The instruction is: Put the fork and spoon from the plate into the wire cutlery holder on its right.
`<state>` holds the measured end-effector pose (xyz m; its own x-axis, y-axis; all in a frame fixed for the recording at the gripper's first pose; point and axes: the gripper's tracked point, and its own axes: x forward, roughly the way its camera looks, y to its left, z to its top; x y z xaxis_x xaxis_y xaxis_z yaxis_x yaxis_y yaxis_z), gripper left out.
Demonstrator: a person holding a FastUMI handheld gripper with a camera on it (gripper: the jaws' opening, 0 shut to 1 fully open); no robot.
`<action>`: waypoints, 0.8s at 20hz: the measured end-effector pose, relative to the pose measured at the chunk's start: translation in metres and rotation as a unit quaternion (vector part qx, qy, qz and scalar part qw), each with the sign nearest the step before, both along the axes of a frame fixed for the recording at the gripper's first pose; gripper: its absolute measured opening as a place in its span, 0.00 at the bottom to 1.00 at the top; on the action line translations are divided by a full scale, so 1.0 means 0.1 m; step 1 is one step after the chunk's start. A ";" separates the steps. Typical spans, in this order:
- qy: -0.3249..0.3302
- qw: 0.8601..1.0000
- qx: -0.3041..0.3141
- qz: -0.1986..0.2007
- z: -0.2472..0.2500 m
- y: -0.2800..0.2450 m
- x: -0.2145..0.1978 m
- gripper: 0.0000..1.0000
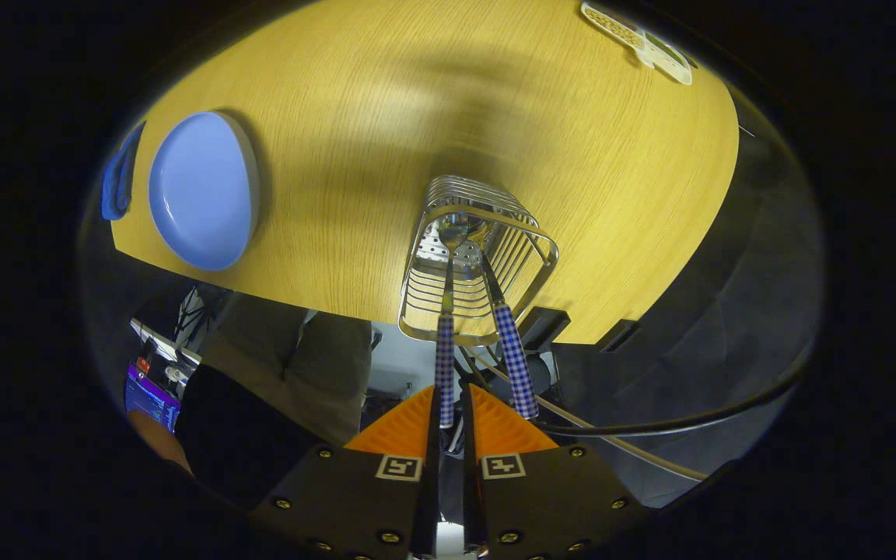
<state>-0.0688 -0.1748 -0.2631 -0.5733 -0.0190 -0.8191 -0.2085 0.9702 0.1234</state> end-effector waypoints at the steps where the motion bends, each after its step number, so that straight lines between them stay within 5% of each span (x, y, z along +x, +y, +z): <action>1: -0.005 1.000 0.001 0.000 0.00 0.00 0.01 0.15; 9: -0.030 0.999 0.002 -0.019 0.18 -0.04 -0.13 0.33; 12: -0.053 0.998 0.001 -0.037 0.28 -0.10 -0.27 0.78; 13: -0.060 0.997 0.002 -0.045 0.32 -0.11 -0.32 0.78; 15: -0.087 0.995 0.005 -0.058 0.39 -0.10 -0.41 0.99; 16: -0.110 0.991 0.013 -0.069 0.43 -0.06 -0.42 0.98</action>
<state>-0.1111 -0.1809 -0.2204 -0.3771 0.0711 -0.9235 -0.0982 0.9884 0.1162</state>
